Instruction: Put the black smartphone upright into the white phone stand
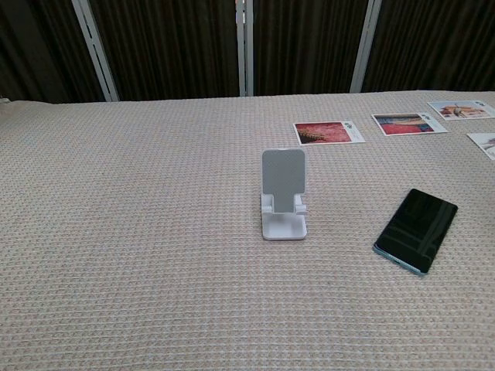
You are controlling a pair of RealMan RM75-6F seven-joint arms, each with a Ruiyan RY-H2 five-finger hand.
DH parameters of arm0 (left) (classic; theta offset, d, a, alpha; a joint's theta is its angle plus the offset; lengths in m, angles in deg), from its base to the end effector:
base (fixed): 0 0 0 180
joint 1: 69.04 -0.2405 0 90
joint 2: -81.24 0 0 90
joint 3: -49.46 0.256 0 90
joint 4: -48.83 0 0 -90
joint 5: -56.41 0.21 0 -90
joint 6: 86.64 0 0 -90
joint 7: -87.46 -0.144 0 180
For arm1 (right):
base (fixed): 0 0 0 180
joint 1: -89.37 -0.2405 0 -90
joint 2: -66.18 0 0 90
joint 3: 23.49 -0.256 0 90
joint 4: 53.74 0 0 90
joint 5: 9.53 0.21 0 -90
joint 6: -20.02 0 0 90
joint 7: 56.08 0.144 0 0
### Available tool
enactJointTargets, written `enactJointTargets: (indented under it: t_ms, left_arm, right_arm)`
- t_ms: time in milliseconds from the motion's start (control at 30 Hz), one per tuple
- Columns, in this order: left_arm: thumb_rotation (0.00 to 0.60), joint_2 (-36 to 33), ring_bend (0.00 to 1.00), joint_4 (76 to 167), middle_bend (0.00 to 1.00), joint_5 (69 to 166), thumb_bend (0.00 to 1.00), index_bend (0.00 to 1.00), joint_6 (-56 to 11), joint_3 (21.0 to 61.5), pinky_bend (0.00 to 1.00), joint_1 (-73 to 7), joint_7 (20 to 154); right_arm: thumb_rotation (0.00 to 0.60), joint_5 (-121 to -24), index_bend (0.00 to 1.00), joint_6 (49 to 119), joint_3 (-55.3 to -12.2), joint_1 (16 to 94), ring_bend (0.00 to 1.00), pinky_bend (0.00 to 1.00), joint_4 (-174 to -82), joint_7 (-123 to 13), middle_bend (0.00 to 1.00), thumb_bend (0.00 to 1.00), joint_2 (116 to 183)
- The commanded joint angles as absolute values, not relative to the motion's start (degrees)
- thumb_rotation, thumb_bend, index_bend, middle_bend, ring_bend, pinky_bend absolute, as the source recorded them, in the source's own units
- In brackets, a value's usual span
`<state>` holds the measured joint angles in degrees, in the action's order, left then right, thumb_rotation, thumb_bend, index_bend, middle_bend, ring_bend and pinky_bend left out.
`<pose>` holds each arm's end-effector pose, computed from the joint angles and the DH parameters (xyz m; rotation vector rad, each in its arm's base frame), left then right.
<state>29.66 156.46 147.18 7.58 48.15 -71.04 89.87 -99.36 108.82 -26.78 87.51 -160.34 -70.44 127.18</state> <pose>-0.2725 0.1385 0.2151 -1.2865 -0.9091 -1.0120 -0.2607 -0.1640 0.1642 1.3959 -0.8090 0.9089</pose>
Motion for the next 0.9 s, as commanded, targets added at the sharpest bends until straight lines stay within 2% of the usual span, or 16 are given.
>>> enactJointTargets:
  t_ms: [33,233,367,600,700,900]
  left_arm:
    - [0.6,29.67,0.0,156.47,0.0,147.21,0.0,0.0,7.62,48.18,0.0,-71.09,89.86]
    - [0.6,29.49,0.0,156.35,0.0,146.59,0.0,0.0,6.77,48.12,0.0,-70.77,89.35]
    - [0.6,29.21,0.0,156.24,0.0,145.44,0.0,0.0,5.93,47.69,0.0,-70.29,88.74]
    - [0.6,28.11,0.0,155.15,0.0,142.2,0.0,0.0,3.33,46.59,0.0,-68.87,87.63]
    - [0.6,27.56,0.0,154.85,0.0,140.84,0.0,0.0,2.53,46.2,0.0,-68.46,86.97]
    - [0.6,26.23,0.0,154.77,0.0,138.25,0.0,0.0,0.94,45.61,0.0,-67.62,84.01]
  right_arm:
    - [0.6,-99.33,0.0,108.82,-26.77,87.53,0.0,0.0,-160.33,-70.37,0.0,0.0,127.15]
    - [0.6,-98.85,0.0,107.84,-26.6,87.24,0.0,0.0,-159.9,-70.65,0.0,0.0,127.28]
    - [0.6,-98.78,0.0,103.22,-26.44,84.78,0.0,0.0,-159.03,-69.51,0.0,0.0,126.78]
    - [0.6,-111.59,0.0,83.86,-24.98,68.63,0.0,0.0,-144.91,-58.32,0.0,0.0,126.49]
    - [0.6,-117.05,0.0,79.81,-23.72,62.69,0.0,0.0,-138.23,-52.52,0.0,0.0,129.0]
    - [0.6,-124.47,0.0,76.2,-20.36,55.07,0.0,0.0,-127.86,-45.48,0.0,0.0,134.05]
